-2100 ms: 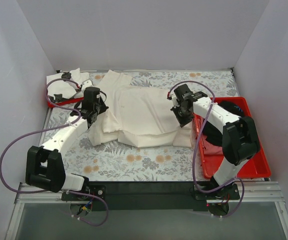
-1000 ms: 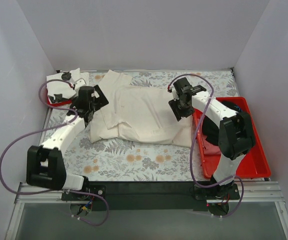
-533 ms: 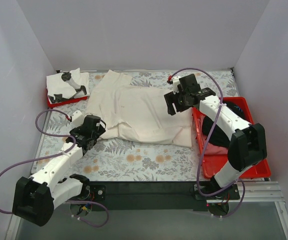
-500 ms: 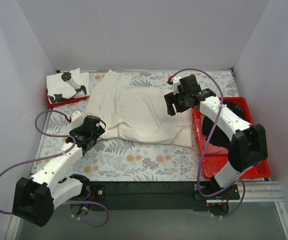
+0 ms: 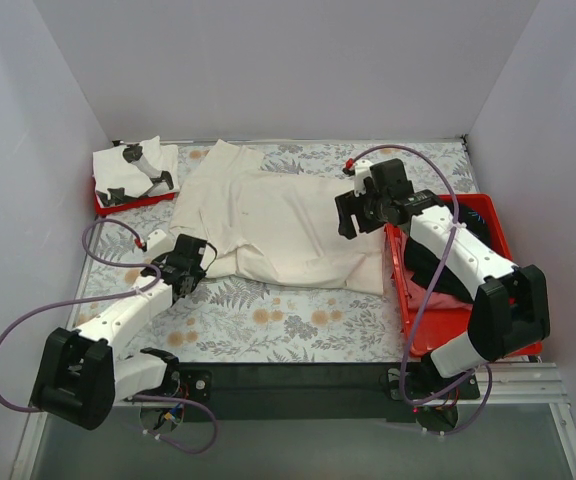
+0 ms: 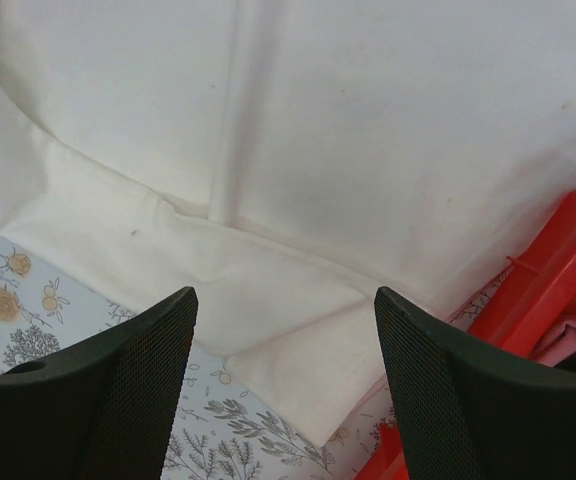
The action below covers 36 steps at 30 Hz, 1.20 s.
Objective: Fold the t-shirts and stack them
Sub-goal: Fold the tshirt
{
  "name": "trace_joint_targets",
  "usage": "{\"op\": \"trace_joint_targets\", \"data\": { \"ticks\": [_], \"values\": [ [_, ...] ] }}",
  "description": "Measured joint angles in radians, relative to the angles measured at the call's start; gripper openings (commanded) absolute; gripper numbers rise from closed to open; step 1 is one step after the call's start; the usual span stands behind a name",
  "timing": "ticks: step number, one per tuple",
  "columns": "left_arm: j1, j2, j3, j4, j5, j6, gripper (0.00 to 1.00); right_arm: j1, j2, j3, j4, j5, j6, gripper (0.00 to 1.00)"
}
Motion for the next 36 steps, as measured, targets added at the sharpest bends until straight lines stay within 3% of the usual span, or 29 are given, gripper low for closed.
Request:
{"op": "trace_joint_targets", "data": {
  "ticks": [7, 12, 15, 17, 20, 30, 36],
  "values": [
    [0.033, 0.059, 0.0, 0.01, 0.008, 0.016, 0.46, -0.001, -0.028, -0.007, 0.023, -0.011, 0.005, 0.66],
    [0.054, 0.093, 0.004, 0.032, 0.02, 0.036, 0.36, -0.001, -0.03, -0.017, 0.024, -0.014, 0.008, 0.66],
    [0.065, 0.126, 0.01, 0.042, 0.032, 0.047, 0.26, -0.003, -0.039, -0.024, 0.026, -0.014, 0.008, 0.66],
    [0.072, 0.15, 0.017, 0.047, 0.04, 0.05, 0.1, -0.006, -0.049, -0.03, 0.025, -0.014, 0.008, 0.66],
    [0.08, 0.174, 0.026, 0.052, 0.05, 0.063, 0.0, -0.012, -0.06, -0.031, 0.025, -0.014, 0.008, 0.66],
    [0.142, 0.193, 0.047, 0.048, 0.05, 0.074, 0.0, -0.021, -0.074, -0.031, 0.04, -0.033, 0.008, 0.66],
    [0.211, 0.263, 0.202, 0.014, -0.001, 0.107, 0.0, -0.021, -0.084, -0.032, 0.04, -0.049, 0.008, 0.66]
  ]
}}
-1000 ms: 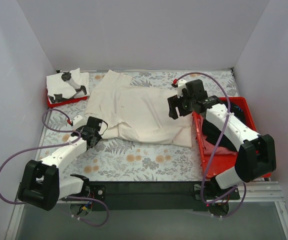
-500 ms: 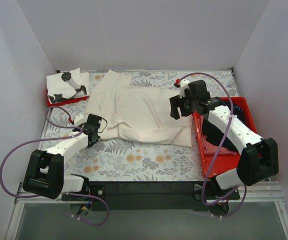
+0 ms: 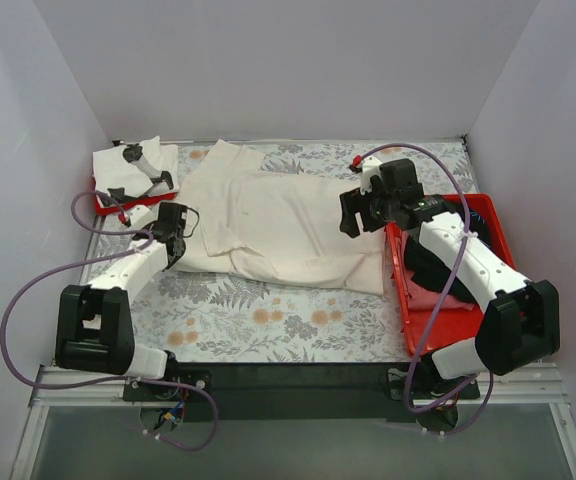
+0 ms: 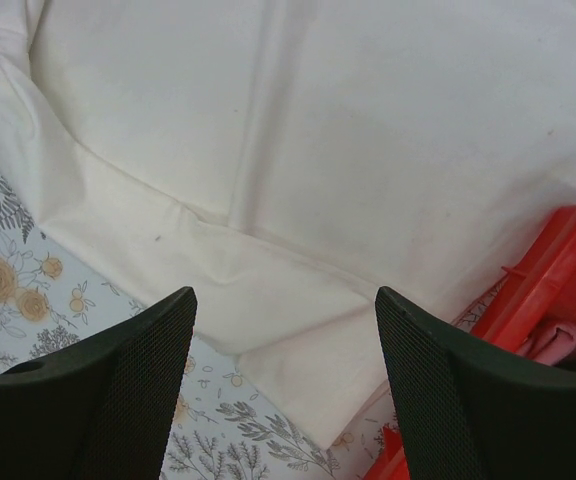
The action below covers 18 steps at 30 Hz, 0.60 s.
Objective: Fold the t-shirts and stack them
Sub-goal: Fold the tshirt
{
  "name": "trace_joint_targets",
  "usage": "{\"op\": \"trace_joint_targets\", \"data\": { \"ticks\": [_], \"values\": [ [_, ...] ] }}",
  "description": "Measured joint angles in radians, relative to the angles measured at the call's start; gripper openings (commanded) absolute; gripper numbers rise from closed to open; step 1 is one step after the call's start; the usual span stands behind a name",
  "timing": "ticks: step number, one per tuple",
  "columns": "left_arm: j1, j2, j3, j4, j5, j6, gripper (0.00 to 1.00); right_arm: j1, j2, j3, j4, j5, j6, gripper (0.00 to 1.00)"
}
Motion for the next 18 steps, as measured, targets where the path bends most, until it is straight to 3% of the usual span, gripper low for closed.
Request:
{"op": "trace_joint_targets", "data": {
  "ticks": [10, 18],
  "values": [
    [0.084, 0.166, 0.06, -0.048, -0.093, 0.023, 0.0, -0.011, -0.024, -0.013, 0.003, -0.003, -0.001, 0.66],
    [0.122, 0.153, 0.066, -0.077, -0.157, 0.013, 0.0, -0.012, -0.024, -0.014, 0.004, -0.01, -0.002, 0.66]
  ]
}}
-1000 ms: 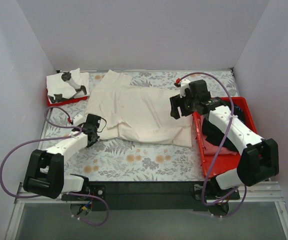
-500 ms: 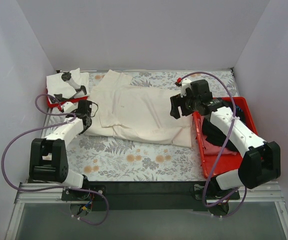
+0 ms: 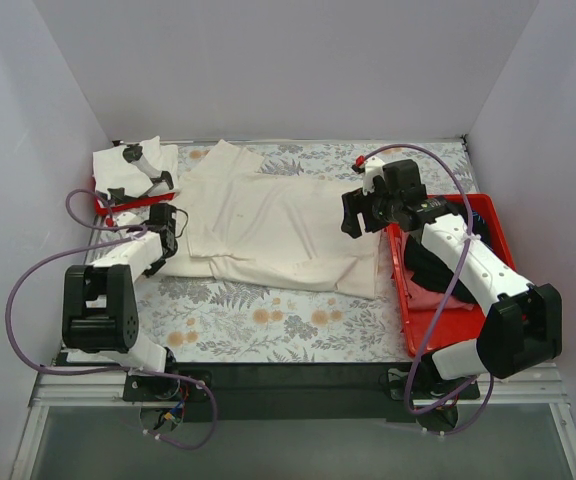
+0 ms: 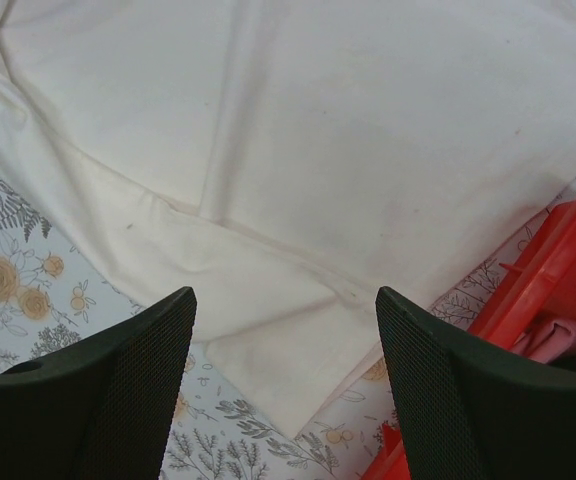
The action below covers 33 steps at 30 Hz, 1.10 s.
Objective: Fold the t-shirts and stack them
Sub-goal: Fold the tshirt
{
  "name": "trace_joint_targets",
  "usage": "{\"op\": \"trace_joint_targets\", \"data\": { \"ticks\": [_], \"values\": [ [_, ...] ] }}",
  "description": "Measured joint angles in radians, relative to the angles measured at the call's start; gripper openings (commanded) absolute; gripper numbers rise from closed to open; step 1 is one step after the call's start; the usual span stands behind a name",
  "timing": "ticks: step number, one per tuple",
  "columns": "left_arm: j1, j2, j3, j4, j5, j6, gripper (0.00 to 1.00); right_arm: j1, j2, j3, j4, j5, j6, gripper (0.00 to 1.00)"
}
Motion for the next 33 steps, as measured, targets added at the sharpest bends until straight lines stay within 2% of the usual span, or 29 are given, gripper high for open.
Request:
{"op": "trace_joint_targets", "data": {
  "ticks": [1, 2, 3, 4, 5, 7, 8, 13, 18, 22, 25, 30, 33],
  "values": [
    [0.003, -0.009, 0.0, 0.004, -0.005, 0.001, 0.02, 0.0, 0.0, 0.0, 0.0, 0.0, 0.0, 0.66],
    [0.007, -0.016, 0.0, 0.007, -0.011, 0.002, 0.1, 0.0, 0.0, -0.001, 0.0, 0.0, 0.003, 0.66],
    [0.011, -0.026, 0.0, 0.012, -0.013, 0.003, 0.23, 0.0, 0.0, -0.004, 0.002, 0.0, 0.006, 0.66],
    [0.018, -0.035, 0.001, 0.016, -0.015, 0.008, 0.45, 0.0, 0.0, -0.01, 0.004, 0.0, 0.008, 0.66],
    [0.024, -0.043, 0.002, 0.017, -0.018, 0.012, 0.54, 0.0, 0.0, -0.018, 0.006, 0.0, 0.011, 0.65],
    [0.03, -0.061, 0.003, 0.027, -0.022, 0.007, 0.69, 0.002, 0.0, -0.041, 0.008, 0.002, 0.024, 0.65],
    [0.031, -0.076, 0.003, 0.031, -0.025, 0.008, 0.72, 0.008, 0.0, -0.056, 0.008, 0.006, 0.034, 0.65],
    [-0.044, -0.213, -0.006, 0.075, -0.063, 0.008, 0.79, 0.092, -0.011, -0.128, -0.008, 0.086, 0.078, 0.64],
    [-0.195, -0.367, -0.06, 0.137, -0.138, 0.003, 0.82, 0.224, -0.095, -0.229, -0.048, 0.205, 0.141, 0.64],
    [-0.212, -0.422, -0.149, 0.237, -0.132, 0.04, 0.83, 0.284, -0.198, -0.302, -0.089, 0.282, 0.197, 0.64],
    [-0.211, -0.369, -0.182, 0.283, -0.107, 0.066, 0.83, 0.289, -0.225, -0.348, -0.092, 0.326, 0.228, 0.62],
    [-0.171, -0.214, -0.182, 0.36, 0.002, 0.102, 0.83, 0.29, -0.174, -0.399, -0.109, 0.388, 0.269, 0.58],
    [-0.132, -0.188, -0.188, 0.407, 0.065, 0.118, 0.83, 0.293, -0.161, -0.411, -0.113, 0.423, 0.279, 0.56]
  ]
}}
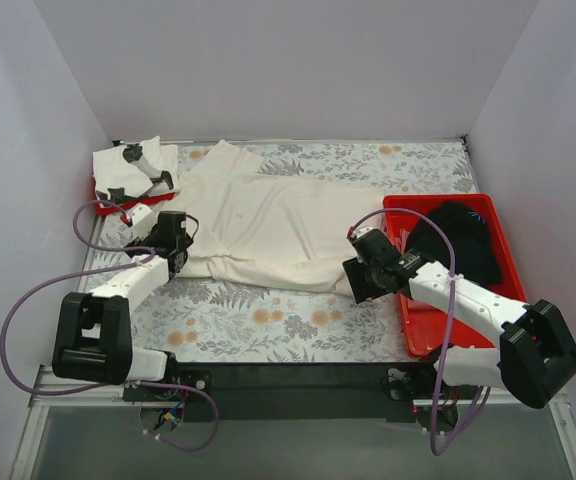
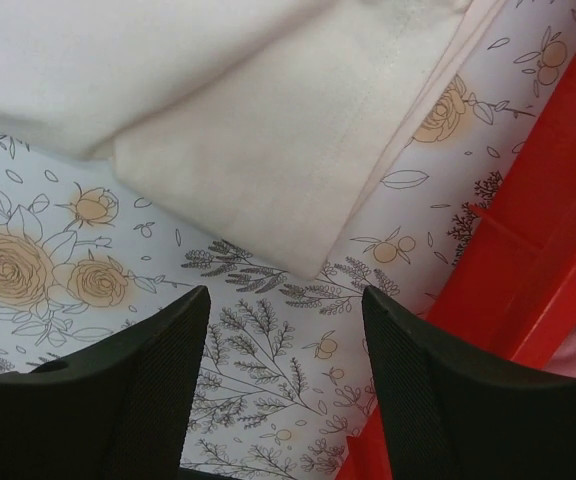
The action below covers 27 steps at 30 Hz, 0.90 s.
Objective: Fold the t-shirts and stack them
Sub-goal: Fold the tshirt
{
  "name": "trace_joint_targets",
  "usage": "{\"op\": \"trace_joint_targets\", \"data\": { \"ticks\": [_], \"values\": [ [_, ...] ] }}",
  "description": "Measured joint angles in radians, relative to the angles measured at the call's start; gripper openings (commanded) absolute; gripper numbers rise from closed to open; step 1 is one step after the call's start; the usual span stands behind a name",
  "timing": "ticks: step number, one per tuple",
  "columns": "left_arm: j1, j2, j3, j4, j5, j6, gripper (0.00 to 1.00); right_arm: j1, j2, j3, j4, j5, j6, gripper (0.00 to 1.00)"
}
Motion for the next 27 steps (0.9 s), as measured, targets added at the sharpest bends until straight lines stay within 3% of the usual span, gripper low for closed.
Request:
{"op": "trace_joint_targets", "data": {
  "ticks": [11, 19, 20, 23, 24, 25, 27],
  "values": [
    [0.132, 0.129, 0.0, 0.132, 0.18, 0.03, 0.83, 0.002, 0.057, -0.001, 0.04, 0.062, 0.019, 0.48],
    [0.168, 0.169, 0.008, 0.167, 0.22, 0.054, 0.83, 0.002, 0.13, -0.014, 0.095, 0.067, 0.032, 0.43],
    [0.171, 0.169, 0.008, 0.17, 0.224, 0.055, 0.83, 0.002, 0.143, -0.014, 0.099, 0.066, 0.035, 0.4],
    [0.175, 0.169, 0.008, 0.174, 0.229, 0.058, 0.83, 0.002, 0.167, -0.017, 0.109, 0.055, 0.045, 0.21],
    [0.176, 0.169, 0.008, 0.174, 0.229, 0.058, 0.83, 0.002, 0.167, -0.018, 0.114, 0.05, 0.048, 0.07],
    [0.176, 0.17, 0.008, 0.175, 0.229, 0.059, 0.83, 0.002, 0.167, -0.019, 0.116, 0.045, 0.048, 0.01],
    [0.179, 0.176, 0.009, 0.18, 0.227, 0.061, 0.83, 0.004, 0.167, -0.021, 0.117, 0.042, 0.065, 0.01]
  ]
}}
